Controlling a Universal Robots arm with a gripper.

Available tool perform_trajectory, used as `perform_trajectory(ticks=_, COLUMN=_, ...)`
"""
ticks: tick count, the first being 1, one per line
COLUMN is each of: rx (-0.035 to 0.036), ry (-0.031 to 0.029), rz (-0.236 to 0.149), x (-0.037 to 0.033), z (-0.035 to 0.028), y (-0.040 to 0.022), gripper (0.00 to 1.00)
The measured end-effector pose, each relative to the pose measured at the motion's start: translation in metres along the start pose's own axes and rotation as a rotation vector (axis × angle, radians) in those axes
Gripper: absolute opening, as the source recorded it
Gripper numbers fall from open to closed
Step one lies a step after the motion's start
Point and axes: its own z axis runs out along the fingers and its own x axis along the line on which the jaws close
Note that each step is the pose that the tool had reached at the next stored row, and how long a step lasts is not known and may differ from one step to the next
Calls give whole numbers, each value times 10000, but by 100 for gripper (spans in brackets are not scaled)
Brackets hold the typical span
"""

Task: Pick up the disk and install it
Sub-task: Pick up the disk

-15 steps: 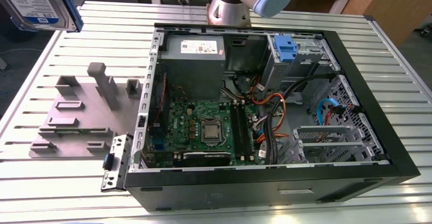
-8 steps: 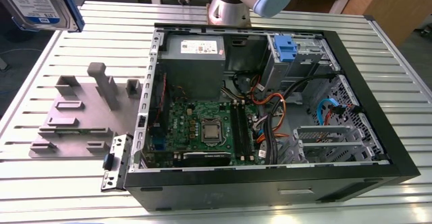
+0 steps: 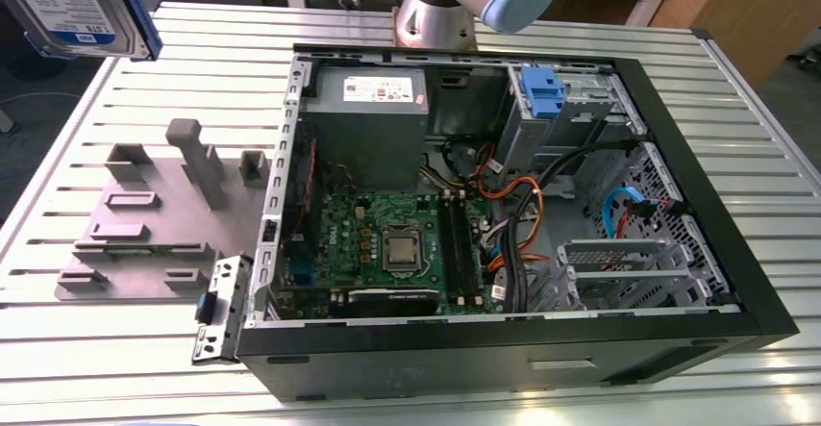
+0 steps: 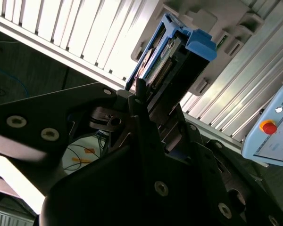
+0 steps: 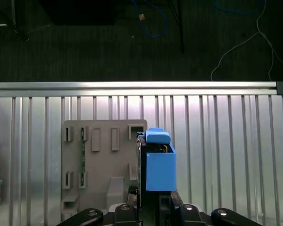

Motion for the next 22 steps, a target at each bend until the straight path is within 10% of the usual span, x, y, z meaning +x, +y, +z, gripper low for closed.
perform_trajectory(ticks=10, rx=1, ry=0, rz=0, x=-24, z=-1, y=-80, gripper=35)
perform_trajectory(ticks=22, rx=0, ry=0, rz=0, x=-67, z=-11, y=-339, gripper=35)
